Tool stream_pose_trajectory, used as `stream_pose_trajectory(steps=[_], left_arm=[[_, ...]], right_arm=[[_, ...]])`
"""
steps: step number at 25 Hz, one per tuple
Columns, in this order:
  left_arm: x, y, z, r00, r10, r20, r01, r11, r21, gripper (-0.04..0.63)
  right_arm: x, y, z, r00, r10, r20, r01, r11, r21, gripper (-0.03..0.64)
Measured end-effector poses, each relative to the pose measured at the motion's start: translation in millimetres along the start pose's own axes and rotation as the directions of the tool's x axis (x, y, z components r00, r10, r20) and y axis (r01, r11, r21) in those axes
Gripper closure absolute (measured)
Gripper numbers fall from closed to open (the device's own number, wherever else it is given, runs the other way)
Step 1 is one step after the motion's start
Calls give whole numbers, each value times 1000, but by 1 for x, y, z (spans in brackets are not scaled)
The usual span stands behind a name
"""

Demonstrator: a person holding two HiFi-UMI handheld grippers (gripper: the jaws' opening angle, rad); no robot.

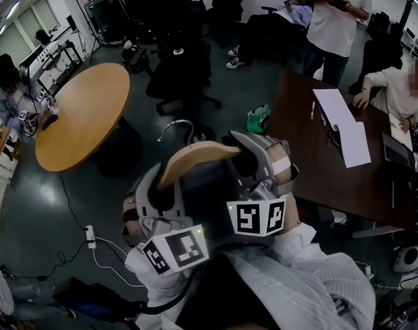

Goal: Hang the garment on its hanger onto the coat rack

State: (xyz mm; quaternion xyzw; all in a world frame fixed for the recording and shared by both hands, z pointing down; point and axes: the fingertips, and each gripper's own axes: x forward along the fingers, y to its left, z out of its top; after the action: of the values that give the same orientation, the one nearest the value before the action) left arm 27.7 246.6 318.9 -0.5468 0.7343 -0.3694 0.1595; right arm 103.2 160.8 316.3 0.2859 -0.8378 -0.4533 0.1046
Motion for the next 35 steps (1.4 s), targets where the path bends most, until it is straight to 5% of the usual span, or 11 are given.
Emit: stream_pose_trajectory(steps=[9, 20, 35], left_arm=[[101, 82, -45, 995, -68, 79, 63, 996, 70, 515], [252, 109, -68, 988, -116, 99, 107, 990, 86, 515], [465, 176, -8, 988, -42, 149, 30, 996, 78, 515]], right_arm=[[124, 13, 12, 994, -79, -82, 81, 996, 22, 537], [261, 12, -51, 988, -90, -126, 95, 995, 37, 535], [455, -92, -130, 988, -139, -72, 138, 990, -10, 535]])
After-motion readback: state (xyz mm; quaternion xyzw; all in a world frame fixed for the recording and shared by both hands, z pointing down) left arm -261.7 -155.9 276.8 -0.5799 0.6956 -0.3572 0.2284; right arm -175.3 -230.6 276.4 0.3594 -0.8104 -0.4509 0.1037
